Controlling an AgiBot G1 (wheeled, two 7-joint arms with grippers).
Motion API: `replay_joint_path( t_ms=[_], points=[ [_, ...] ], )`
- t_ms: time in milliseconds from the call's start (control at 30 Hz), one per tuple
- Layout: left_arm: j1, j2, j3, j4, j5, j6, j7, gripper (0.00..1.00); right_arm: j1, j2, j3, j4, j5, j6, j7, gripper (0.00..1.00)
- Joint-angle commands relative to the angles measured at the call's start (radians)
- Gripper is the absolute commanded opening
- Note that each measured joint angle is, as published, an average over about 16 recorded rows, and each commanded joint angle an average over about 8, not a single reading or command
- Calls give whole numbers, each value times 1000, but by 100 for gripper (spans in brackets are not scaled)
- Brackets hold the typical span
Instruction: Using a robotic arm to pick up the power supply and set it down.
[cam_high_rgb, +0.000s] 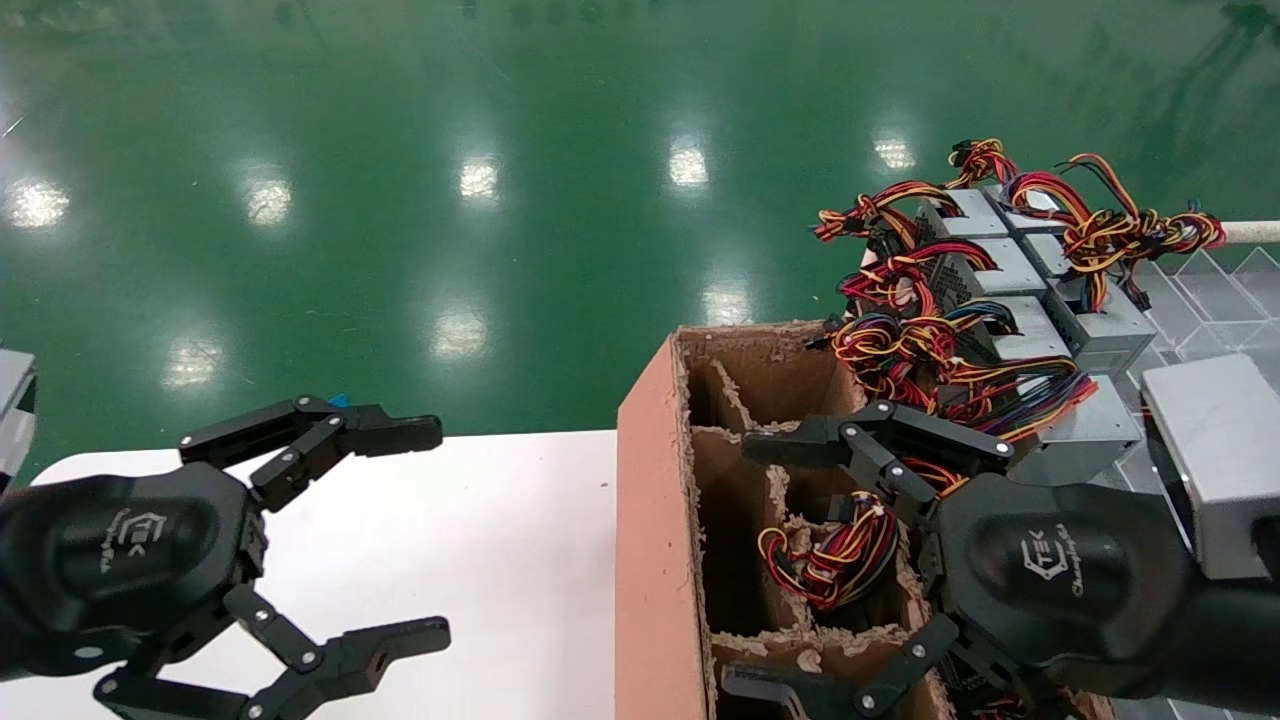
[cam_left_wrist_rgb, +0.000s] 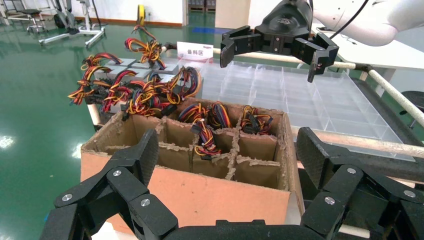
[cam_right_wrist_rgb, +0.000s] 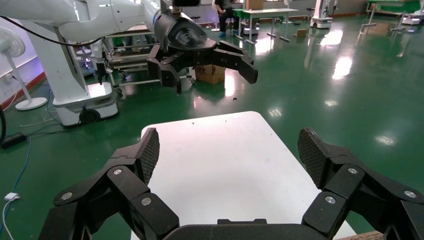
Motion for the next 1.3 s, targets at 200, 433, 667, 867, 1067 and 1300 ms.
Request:
replay_joint_path(
  t_ms=[200, 433, 667, 867, 1067, 1300],
  points=[
    [0, 0, 0, 0, 0, 0, 0, 100, 0, 0, 0, 0, 0, 0, 0, 100],
    [0, 0, 0, 0, 0, 0, 0, 98, 0, 0, 0, 0, 0, 0, 0, 100],
    [0, 0, 0, 0, 0, 0, 0, 11, 0, 0, 0, 0, 0, 0, 0, 100],
    [0, 0, 0, 0, 0, 0, 0, 0, 1, 3, 0, -1, -6, 1, -2, 100],
    [0, 0, 0, 0, 0, 0, 0, 0, 29, 35, -10, -8, -104, 22, -38, 100],
    [0, 0, 0, 0, 0, 0, 0, 0, 64, 49, -39, -40, -270, 74, -104, 100]
  ],
)
